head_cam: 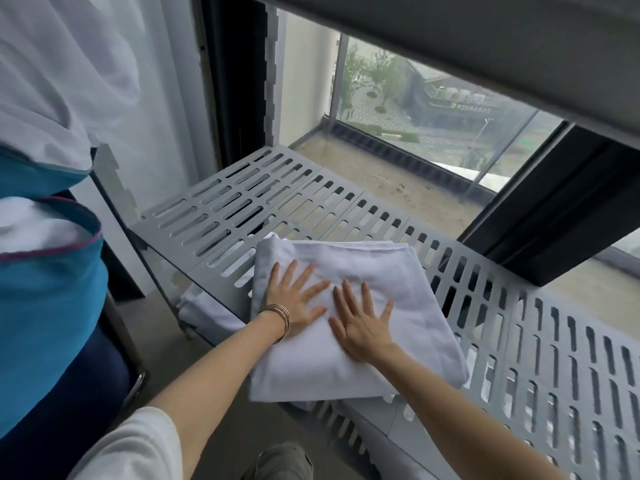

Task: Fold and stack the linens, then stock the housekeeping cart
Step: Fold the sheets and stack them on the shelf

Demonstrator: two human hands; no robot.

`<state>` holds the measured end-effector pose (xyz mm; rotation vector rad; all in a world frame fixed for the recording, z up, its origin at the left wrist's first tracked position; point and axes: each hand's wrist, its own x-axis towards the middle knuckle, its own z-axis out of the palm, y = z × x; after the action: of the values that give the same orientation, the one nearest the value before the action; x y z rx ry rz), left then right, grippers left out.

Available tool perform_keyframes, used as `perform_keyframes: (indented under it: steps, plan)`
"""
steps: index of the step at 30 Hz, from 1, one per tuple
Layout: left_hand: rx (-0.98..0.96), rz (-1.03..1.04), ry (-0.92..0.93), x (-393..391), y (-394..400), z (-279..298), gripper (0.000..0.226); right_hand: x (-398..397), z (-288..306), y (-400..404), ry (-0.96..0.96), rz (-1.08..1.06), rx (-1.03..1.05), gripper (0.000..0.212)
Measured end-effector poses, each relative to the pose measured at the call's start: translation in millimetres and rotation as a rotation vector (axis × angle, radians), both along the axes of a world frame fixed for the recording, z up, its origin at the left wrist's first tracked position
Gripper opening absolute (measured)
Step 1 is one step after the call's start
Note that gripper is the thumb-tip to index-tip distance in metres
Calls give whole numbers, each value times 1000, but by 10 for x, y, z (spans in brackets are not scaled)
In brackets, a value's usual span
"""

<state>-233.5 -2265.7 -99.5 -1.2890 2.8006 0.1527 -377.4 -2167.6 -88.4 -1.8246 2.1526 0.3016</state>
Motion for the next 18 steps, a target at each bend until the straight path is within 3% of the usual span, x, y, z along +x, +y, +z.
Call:
perform_keyframes:
  steps: [4,9,13,16,18]
  plan:
    - [56,199,-11,-93,-55,-57,69,-177,24,-20,5,31,13,87]
    - [71,392,26,29,-168,-8,62,-588,17,81,27,-169,3,56]
    - [-11,320,41,89,-156,20,58,-888,27,364,17,-249,14,64]
    - [-136,56,-63,53,-98,20,55,-963,45,563,-14,-243,-11,98]
    - [-109,-9,-89,65,-103,7,53,-937,33,628,-4,-252,-8,107]
